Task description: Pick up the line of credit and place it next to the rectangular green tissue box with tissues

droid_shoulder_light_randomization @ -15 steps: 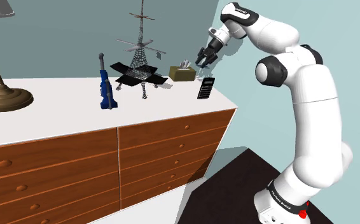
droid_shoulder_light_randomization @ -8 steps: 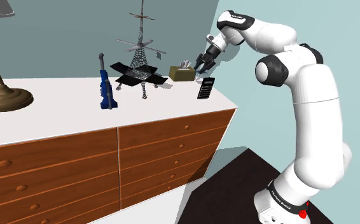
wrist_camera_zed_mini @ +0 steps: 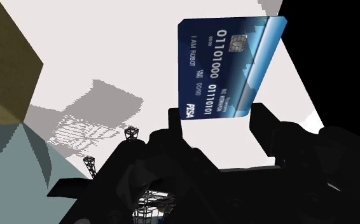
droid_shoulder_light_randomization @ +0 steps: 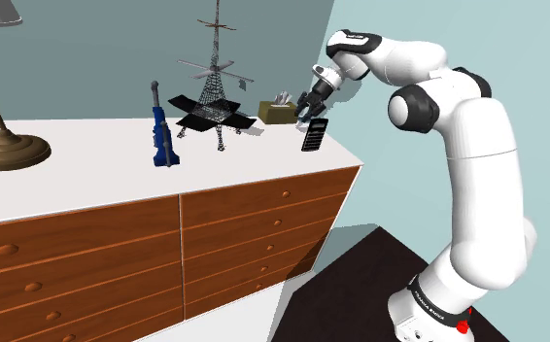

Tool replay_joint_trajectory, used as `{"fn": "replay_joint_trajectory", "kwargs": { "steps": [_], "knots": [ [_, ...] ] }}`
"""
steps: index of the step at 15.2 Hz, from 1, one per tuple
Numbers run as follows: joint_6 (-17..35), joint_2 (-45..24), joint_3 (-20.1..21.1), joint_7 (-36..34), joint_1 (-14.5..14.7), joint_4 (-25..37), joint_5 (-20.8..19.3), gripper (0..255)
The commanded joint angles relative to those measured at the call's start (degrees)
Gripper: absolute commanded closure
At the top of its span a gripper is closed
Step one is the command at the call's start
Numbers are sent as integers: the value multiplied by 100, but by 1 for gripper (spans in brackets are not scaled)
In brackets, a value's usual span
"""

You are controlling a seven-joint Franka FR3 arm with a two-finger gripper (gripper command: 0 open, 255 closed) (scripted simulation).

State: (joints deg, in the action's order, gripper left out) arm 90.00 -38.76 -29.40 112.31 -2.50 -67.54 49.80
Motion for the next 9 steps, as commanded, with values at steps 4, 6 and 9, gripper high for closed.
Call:
{"fn": "replay_joint_trajectory", "kwargs": {
  "steps": [4, 6, 9],
  "knots": [
    [262, -55, 16, 189, 58, -280, 38, 255],
    [361, -88, 26, 262, 75, -375, 58, 255],
    [505, -148, 44, 368, 95, -503, 94, 255]
  ]
}}
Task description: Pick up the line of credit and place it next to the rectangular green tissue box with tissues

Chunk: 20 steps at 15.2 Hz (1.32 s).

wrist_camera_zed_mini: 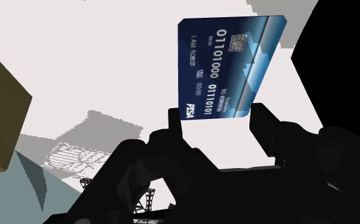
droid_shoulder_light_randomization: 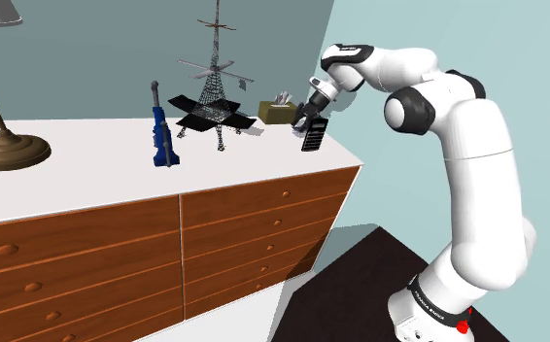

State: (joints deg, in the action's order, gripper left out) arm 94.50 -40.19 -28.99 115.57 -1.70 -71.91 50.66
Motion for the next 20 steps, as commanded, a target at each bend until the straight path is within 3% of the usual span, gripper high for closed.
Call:
{"fn": "replay_joint_trajectory", "kwargs": {
  "steps": [1, 8, 16, 17, 20],
  "knots": [
    [101, -26, 10, 77, 19, -106, 22, 255],
    [409, -207, 67, 311, 38, -326, 125, 255],
    [408, -207, 67, 311, 38, -326, 124, 255],
    [408, -207, 67, 311, 38, -326, 124, 0],
    [408, -207, 67, 311, 38, -326, 124, 0]
  ]
}}
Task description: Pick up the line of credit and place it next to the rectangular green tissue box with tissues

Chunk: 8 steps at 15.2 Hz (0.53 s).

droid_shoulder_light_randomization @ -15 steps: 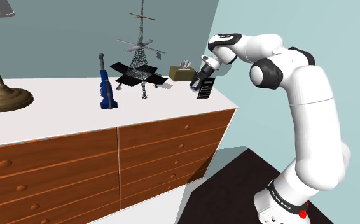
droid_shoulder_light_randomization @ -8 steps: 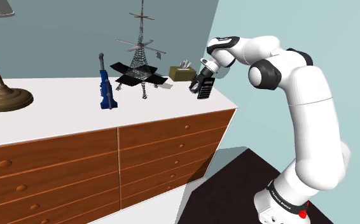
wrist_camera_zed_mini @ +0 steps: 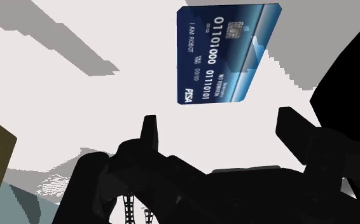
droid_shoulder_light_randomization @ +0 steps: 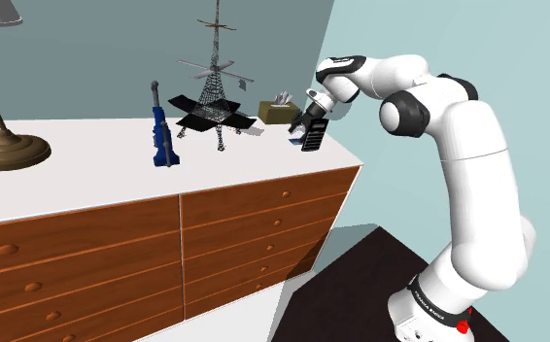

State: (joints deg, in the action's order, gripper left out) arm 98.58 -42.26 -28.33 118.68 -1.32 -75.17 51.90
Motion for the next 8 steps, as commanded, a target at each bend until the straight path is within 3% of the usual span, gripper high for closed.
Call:
{"fn": "replay_joint_trajectory", "kwargs": {
  "steps": [1, 6, 8],
  "knots": [
    [0, 0, 0, 0, 0, 0, 0, 0],
    [-554, 71, -88, -137, -285, 483, -117, 0],
    [-554, 70, -88, -137, -285, 483, -117, 0]
  ]
}}
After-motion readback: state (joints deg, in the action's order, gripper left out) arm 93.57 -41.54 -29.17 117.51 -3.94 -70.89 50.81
